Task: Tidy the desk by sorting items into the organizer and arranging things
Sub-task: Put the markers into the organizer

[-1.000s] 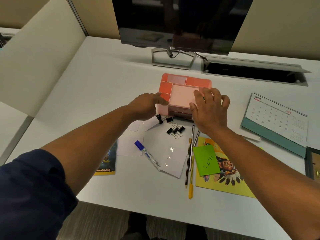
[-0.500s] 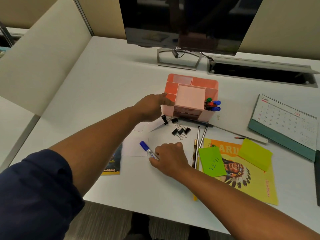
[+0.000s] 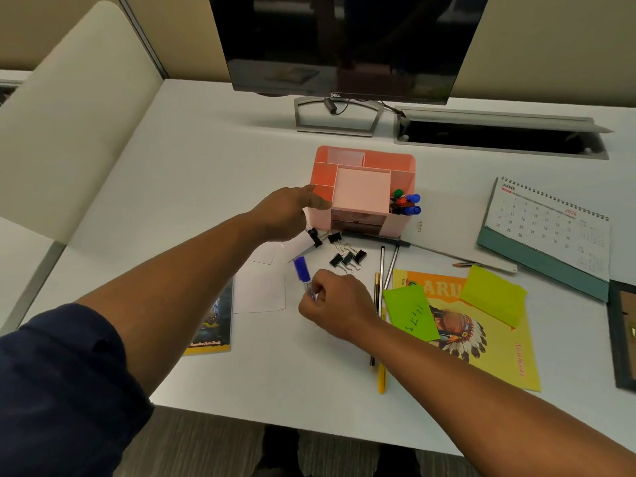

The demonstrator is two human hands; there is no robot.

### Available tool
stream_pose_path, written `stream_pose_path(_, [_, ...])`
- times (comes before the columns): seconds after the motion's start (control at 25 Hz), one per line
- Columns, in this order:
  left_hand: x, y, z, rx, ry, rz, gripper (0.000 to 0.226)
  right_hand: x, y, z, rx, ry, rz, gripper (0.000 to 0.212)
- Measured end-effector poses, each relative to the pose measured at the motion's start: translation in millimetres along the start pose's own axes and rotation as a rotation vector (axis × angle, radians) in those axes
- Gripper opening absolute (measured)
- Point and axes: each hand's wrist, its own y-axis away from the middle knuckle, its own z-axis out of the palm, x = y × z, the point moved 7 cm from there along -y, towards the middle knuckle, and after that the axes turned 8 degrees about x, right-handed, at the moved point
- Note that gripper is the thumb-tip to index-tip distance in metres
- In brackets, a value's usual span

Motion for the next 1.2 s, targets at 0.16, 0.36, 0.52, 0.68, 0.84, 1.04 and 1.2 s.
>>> stream_pose_path(0.16, [1.6, 0.9, -2.7, 0.013, -0.006, -0.010, 0.068, 20.4, -6.0, -58.9, 0.226, -0.172, 0.025, 0.011])
stream_pose_path(0.36, [2.8, 5.0, -2.5, 0.059, 0.020, -0.019, 0.067, 50.7, -15.2, -158.5, 0.742, -0.274, -0.018, 0.009])
stream_pose_path(0.52, [6.4, 5.4, -3.6, 0.072, 0.025, -0.010, 0.065, 64.6, -37.6, -200.8, 0.864, -0.145, 0.047, 0.021])
stream_pose_path(0.68, [5.3, 5.3, -2.5, 0.072, 0.017, 0.002, 0.065, 92.0, -73.7, -183.8, 0.590, -0.090, 0.237, 0.024])
stream_pose_path(0.84, [10.0, 6.7, -4.2, 0.083, 0.018, 0.024, 0.061, 92.3, -85.6, -169.9, 0.449, -0.164, 0.271, 0.030])
stream_pose_path(1.04, [8.6, 7.6, -3.8, 0.116, 0.018, 0.029, 0.061, 87.3, -84.8, -155.3, 0.382, -0.148, 0.194, 0.054])
stream_pose_path(1.2, [12.5, 11.1, -4.3, 0.173, 0.044, 0.023, 0.058, 94.5, -84.2, -148.6, 0.347, -0.290, 0.206, 0.036])
